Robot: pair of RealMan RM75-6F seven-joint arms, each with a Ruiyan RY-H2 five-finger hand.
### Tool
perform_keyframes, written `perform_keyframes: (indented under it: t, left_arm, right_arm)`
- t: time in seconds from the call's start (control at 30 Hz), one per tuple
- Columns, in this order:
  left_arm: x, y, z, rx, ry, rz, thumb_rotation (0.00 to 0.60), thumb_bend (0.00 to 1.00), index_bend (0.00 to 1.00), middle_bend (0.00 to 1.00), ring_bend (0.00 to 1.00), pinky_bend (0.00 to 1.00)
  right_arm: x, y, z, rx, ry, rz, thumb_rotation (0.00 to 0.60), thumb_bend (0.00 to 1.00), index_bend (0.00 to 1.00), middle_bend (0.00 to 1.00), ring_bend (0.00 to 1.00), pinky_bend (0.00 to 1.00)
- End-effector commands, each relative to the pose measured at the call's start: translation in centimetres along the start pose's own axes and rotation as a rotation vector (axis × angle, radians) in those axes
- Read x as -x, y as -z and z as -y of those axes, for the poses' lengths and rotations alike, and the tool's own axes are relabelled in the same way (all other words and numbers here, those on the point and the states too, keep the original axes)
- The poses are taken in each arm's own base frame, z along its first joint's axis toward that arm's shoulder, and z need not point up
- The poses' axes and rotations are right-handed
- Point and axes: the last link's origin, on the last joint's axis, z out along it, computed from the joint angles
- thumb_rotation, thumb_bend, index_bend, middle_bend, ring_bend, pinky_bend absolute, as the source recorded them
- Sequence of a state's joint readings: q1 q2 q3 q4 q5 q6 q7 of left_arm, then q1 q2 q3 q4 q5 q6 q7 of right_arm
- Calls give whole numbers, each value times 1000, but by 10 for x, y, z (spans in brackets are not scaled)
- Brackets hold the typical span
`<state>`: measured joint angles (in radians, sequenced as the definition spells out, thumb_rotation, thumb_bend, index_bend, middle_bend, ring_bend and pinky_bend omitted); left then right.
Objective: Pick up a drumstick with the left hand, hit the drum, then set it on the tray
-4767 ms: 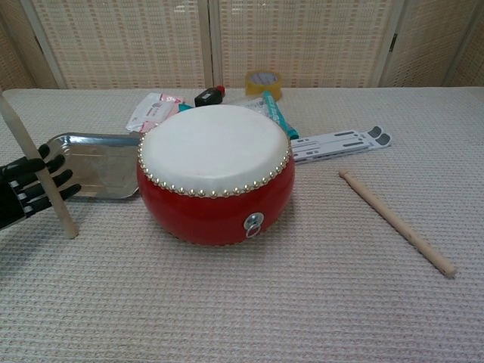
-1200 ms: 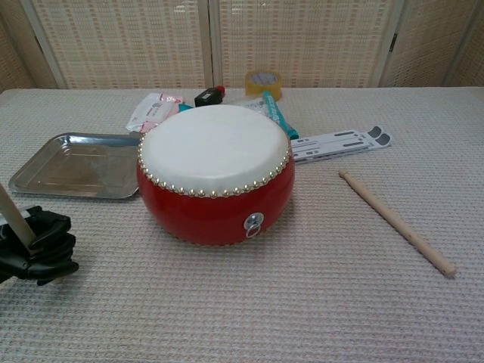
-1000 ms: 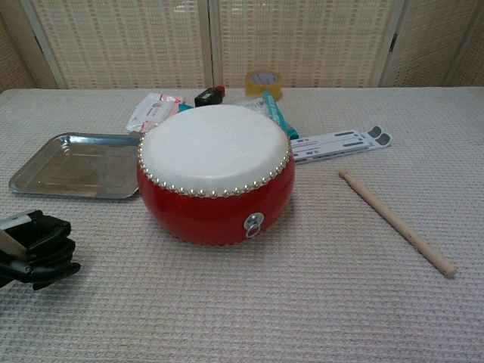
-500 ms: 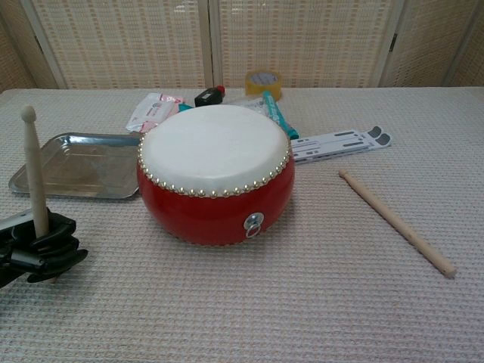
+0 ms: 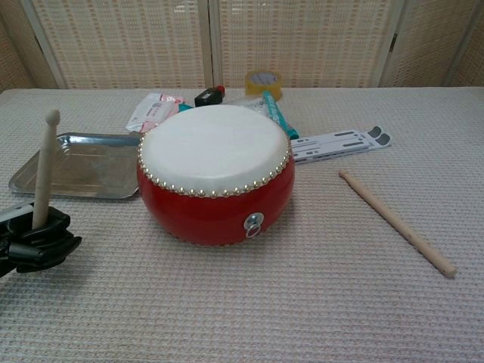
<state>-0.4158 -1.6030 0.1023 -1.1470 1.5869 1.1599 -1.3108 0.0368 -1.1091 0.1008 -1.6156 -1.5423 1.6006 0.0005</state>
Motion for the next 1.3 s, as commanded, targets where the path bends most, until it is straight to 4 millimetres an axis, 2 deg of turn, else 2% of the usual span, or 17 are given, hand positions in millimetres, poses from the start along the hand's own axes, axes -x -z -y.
perform_keyframes:
  t: [0.03,0.17,0.3,0.4,0.5,0.6,0.73,0.83,1.0,1.23,1.3]
  left_arm:
    - [-9,0,-12,29,-95,1,600,702,1000,1000,1000,1000]
    - [-29,-3,-40,76,-266,-14,600,706,1000,1000,1000,1000]
    - [-54,-11,-81,142,-510,-99,600,706,1000,1000,1000,1000]
    - [-64,-21,-109,177,-679,-182,600,706,1000,1000,1000,1000]
    - [-65,-35,-132,205,-878,-266,600,707,1000,1000,1000,1000]
    - [-55,-52,-146,217,-1046,-313,600,707,1000,1000,1000,1000]
    - [-39,-73,-155,206,-1166,-314,600,705,1000,1000,1000,1000]
    - [-30,-87,-156,161,-1262,-283,600,703,1000,1000,1000,1000]
    - [-18,-106,-154,80,-1326,-258,600,695,1000,1000,1000,1000]
    - [-10,-116,-143,-28,-1481,-214,600,691,1000,1000,1000,1000]
    - [-7,-116,-144,-40,-1438,-231,600,689,1000,1000,1000,1000]
  right_arm:
    - [0,0,0,-1,1,0,600,64,110,121,0,52]
    - [-1,-2,0,-4,7,0,600,64,109,121,0,52]
    - [-4,-6,1,-14,19,-11,600,64,110,121,0,52]
    - [-6,-9,2,-25,27,-21,600,64,110,121,0,52]
    - [-7,-14,4,-36,34,-23,600,64,109,121,0,53]
    - [-6,-18,6,-48,34,-21,600,64,109,121,0,53]
    - [-5,-21,7,-59,35,-14,600,64,109,121,0,53]
    - [-6,-21,7,-61,35,-17,600,64,107,121,0,53]
    - [-7,-20,5,-58,30,-21,600,64,107,121,0,53]
    - [-9,-17,1,-51,24,-27,600,64,107,121,0,53]
    - [-8,-16,0,-49,20,-26,600,64,107,121,0,53]
